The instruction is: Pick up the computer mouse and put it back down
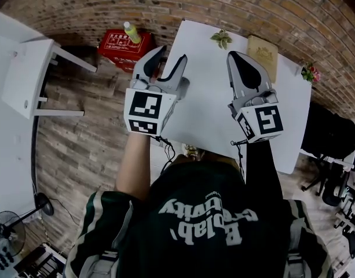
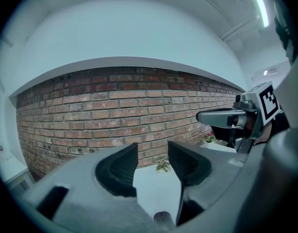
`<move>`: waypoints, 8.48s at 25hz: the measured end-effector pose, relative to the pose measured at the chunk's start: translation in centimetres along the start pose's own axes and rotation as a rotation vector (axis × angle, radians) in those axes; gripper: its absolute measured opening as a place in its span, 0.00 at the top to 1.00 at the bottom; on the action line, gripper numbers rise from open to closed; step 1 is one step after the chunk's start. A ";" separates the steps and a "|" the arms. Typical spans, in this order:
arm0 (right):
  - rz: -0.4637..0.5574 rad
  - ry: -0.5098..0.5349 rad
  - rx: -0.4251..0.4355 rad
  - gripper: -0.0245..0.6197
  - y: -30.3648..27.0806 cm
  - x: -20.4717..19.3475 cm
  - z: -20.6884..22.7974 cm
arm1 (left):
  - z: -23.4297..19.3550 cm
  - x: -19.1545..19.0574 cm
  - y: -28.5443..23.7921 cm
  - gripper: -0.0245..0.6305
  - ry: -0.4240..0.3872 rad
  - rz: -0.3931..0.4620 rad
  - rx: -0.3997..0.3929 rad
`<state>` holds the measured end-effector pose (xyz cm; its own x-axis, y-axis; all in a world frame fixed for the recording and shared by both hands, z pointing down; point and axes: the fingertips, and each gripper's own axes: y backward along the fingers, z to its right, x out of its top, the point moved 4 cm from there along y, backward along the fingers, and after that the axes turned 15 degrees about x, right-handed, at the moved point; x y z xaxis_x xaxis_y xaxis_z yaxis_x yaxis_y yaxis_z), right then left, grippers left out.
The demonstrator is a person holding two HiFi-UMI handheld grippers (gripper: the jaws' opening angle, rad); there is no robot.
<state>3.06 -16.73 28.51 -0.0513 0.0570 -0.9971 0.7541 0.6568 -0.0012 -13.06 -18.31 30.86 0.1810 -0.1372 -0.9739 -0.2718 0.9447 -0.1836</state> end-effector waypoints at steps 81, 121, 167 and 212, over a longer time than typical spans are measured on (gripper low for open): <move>-0.181 -0.146 0.007 0.94 2.0 -10.5 4.8 | 5.5 -30.9 -7.6 0.52 -0.072 -0.982 -0.066; -0.017 0.046 -0.041 0.94 1.4 -0.3 0.5 | 0.2 1.8 -0.8 0.52 -0.039 -0.018 0.055; -0.006 0.059 -0.061 0.94 2.8 0.3 -0.9 | 1.8 -3.1 -0.2 0.52 -0.088 -0.114 0.000; -0.115 -0.015 -0.100 0.94 5.1 -5.1 1.7 | 9.6 -30.4 -1.7 0.52 -0.131 -0.748 -0.215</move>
<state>8.30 -14.99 33.44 -0.1238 -0.0337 -0.9917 0.6748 0.7299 -0.1090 -9.00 -12.83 62.10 0.4939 -0.6648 -0.5605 -0.2086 0.5352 -0.8186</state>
